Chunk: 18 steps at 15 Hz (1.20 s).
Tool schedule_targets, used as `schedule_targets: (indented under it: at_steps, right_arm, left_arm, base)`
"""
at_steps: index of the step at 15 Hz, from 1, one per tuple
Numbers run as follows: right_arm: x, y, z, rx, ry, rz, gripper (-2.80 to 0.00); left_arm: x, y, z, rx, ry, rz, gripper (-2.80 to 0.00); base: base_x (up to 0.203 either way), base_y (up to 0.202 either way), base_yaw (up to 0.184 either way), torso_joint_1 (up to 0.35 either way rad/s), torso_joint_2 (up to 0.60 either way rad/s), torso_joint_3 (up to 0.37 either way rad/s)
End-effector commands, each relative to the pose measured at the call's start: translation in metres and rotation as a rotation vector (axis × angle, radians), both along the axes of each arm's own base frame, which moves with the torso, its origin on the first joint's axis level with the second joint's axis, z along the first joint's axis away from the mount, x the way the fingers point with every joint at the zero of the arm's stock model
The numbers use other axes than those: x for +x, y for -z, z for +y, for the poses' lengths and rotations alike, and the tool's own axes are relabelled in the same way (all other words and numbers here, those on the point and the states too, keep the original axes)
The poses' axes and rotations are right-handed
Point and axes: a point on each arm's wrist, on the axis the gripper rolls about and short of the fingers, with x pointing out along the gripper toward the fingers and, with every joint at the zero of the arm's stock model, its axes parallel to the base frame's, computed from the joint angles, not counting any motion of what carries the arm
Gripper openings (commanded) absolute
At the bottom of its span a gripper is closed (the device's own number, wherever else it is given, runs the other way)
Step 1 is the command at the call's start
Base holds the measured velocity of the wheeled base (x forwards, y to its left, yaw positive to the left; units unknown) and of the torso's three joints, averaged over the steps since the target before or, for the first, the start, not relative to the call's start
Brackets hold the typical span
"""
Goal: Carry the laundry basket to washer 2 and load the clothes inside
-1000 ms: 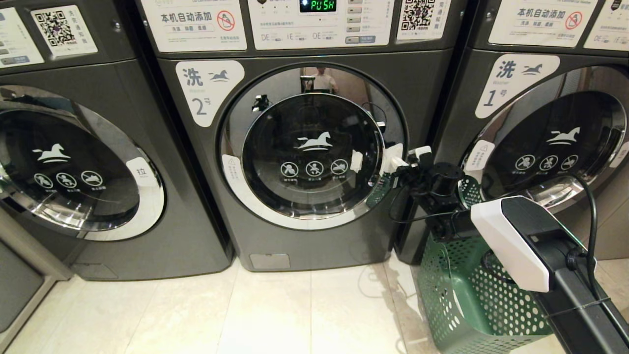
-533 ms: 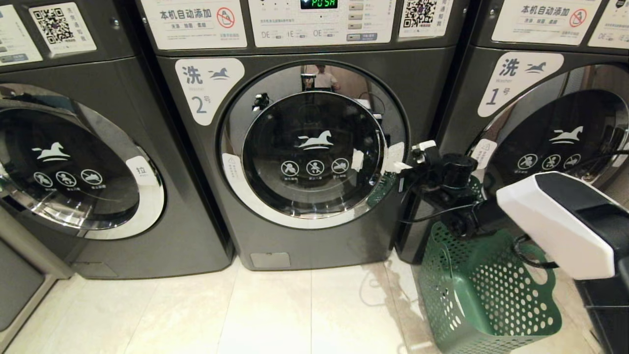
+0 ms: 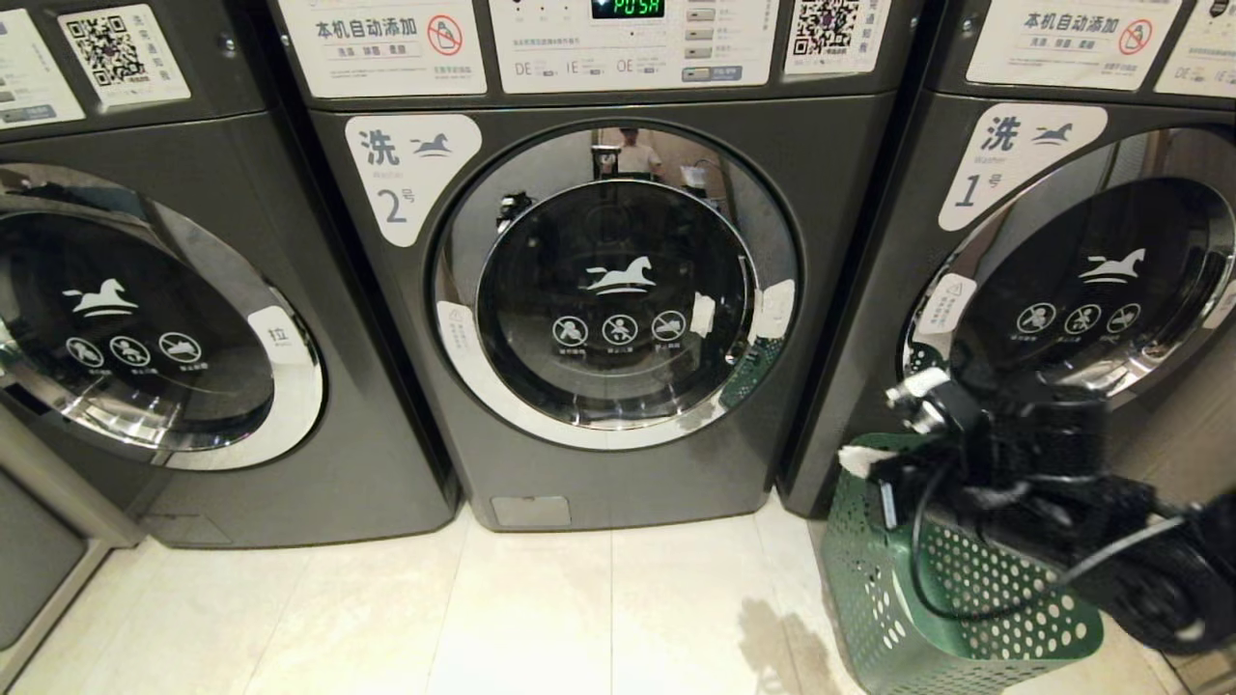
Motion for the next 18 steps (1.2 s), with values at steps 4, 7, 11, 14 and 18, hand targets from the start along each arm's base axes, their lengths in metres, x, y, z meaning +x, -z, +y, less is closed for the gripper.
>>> schedule_targets:
  at_steps: [4, 7, 11, 14, 18]
  right_arm:
    - [-0.148, -0.006, -0.042, -0.045, 0.190, -0.045, -2.80]
    - [-0.166, -0.008, -0.067, 0.004, 0.428, -0.076, -2.80]
    - [-0.203, -0.022, -0.072, 0.018, 0.486, -0.230, -2.80]
    - [-0.264, -0.013, -0.071, 0.039, 0.435, -0.374, -2.80]
    - [-0.310, 0.019, -0.069, 0.066, 0.373, -0.382, -2.80]
  left_arm:
    - [-0.010, 0.047, -0.002, -0.003, 0.071, -0.048, -2.80]
    - [-0.011, 0.047, -0.003, -0.015, 0.111, -0.047, -2.80]
    - [-0.011, 0.047, -0.004, -0.024, 0.135, -0.044, -2.80]
    - [-0.011, 0.047, -0.004, -0.021, 0.141, -0.047, -2.80]
    - [-0.011, 0.047, -0.004, -0.029, 0.155, -0.045, -2.80]
  base:
    - [0.000, 0.000, 0.000, 0.000, 0.00, 0.000]
    - [0.000, 0.000, 0.000, 0.000, 0.00, 0.000]
    - [0.000, 0.000, 0.000, 0.000, 0.00, 0.000]
    - [0.000, 0.000, 0.000, 0.000, 0.00, 0.000]
    - [0.000, 0.000, 0.000, 0.000, 0.00, 0.000]
